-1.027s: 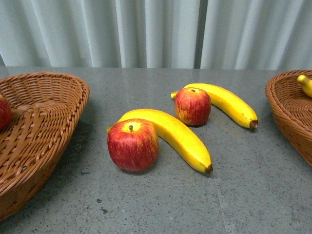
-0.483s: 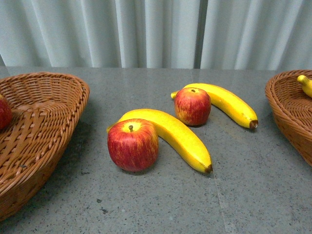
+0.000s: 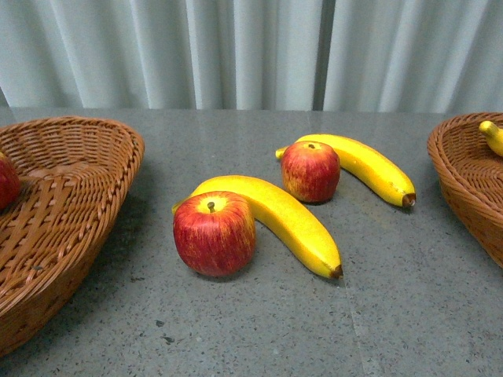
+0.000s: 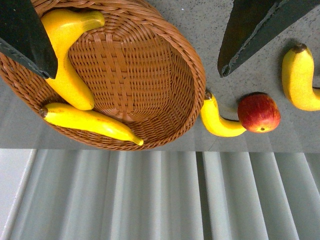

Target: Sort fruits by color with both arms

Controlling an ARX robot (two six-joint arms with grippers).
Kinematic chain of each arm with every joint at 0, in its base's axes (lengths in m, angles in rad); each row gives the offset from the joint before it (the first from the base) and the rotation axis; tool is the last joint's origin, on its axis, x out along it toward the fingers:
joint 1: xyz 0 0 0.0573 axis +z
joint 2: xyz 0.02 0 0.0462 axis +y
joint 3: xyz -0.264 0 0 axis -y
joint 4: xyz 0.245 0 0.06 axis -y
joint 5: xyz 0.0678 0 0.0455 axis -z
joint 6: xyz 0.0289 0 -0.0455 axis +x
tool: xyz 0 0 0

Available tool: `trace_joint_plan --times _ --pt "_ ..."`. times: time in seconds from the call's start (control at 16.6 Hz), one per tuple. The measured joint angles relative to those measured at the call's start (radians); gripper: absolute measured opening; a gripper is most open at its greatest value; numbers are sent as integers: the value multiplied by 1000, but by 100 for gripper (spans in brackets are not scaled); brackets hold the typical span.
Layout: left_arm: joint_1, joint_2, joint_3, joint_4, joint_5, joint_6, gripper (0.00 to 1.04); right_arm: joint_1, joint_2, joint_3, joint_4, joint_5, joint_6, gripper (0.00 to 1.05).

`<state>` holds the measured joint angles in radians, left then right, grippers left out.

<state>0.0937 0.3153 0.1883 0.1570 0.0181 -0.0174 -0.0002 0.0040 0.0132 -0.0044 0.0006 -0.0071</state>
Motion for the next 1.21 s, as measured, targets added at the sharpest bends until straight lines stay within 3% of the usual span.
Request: trace_joint_plan --times 0.12,0.24,0.48,0.79,1.21 --pt "36 174 43 141 98 35 98 0 0 0 0 0 0 98" --pt "-8 401 174 270 210 108 98 0 0 0 0 0 0 98" --pt "-185 790 481 108 339 210 98 0 0 0 0 0 0 98" --pt "-380 962 649 -132 377 297 98 0 0 0 0 0 0 98" --pt "-473 1160 755 -258 333 314 98 0 0 0 0 0 0 98"
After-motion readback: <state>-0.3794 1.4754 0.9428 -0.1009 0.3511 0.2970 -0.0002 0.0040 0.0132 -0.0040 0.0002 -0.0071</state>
